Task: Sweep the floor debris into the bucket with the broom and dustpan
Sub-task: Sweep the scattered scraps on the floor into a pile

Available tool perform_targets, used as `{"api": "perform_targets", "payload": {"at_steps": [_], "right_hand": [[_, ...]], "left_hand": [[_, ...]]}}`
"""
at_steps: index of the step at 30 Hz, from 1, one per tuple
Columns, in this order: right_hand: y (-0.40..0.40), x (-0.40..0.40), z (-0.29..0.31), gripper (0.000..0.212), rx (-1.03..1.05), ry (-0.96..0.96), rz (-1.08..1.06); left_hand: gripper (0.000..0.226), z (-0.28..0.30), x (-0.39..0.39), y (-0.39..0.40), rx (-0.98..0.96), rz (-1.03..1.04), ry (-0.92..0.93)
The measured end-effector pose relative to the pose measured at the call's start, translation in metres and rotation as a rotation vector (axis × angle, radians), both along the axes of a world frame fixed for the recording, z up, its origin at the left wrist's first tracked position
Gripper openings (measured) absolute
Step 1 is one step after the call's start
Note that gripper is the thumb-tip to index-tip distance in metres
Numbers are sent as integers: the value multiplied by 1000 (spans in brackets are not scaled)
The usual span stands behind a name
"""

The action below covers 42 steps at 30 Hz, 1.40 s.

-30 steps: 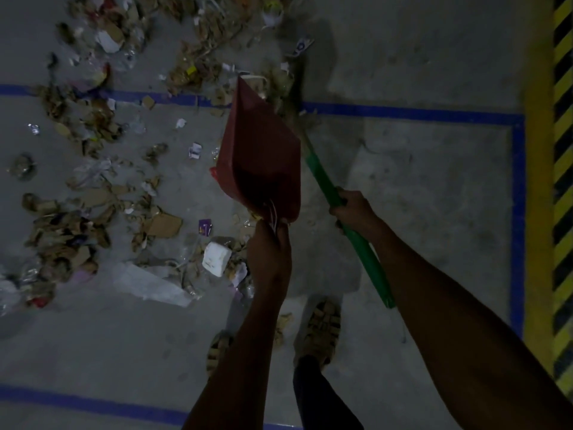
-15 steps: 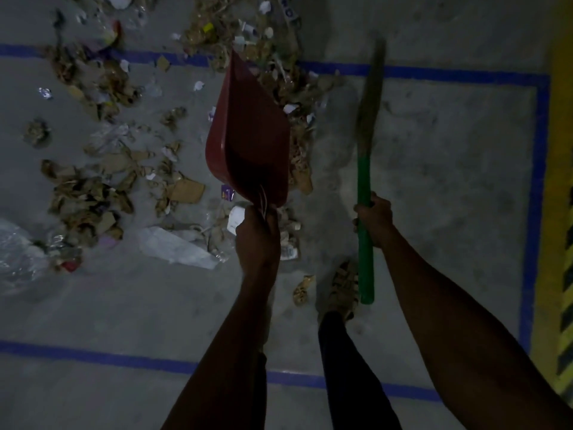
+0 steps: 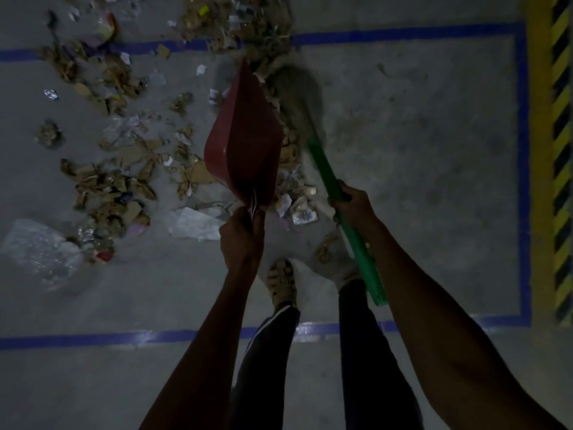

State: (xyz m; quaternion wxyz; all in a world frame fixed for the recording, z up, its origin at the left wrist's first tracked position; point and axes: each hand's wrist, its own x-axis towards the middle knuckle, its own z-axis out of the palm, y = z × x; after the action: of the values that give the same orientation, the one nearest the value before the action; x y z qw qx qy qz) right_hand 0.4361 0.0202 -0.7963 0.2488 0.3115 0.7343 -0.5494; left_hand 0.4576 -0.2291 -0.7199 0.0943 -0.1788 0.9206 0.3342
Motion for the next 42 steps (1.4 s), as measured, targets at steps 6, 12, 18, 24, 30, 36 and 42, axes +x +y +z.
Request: {"api": "perform_targets", "payload": {"at_steps": [6,12,18,24,30,36,42], "right_hand": [[15,83,32,47,47,-7,-342],[8,149,13,31,29,-219,-541],[-73,156,-11,36,-8,-331,-336],[-138,147,13,35,7,-184,53],[-173,216,38,54,-39,-77,-373],[-210,305,41,58,54,-135,-733],[-278,320,10,44,24,-322,-782]], "left_hand": [[36,19,16,-9,35,-92,5],[35,18,17,12,79,-186,43],[42,5,15,7,60,-293,54],[35,10,30,-44,23,-388,49],[37,22,53,-122,-10,-396,71],[36,22,85,-192,-16,-389,1],[34,7,93,-248,-58,-445,-31]]}}
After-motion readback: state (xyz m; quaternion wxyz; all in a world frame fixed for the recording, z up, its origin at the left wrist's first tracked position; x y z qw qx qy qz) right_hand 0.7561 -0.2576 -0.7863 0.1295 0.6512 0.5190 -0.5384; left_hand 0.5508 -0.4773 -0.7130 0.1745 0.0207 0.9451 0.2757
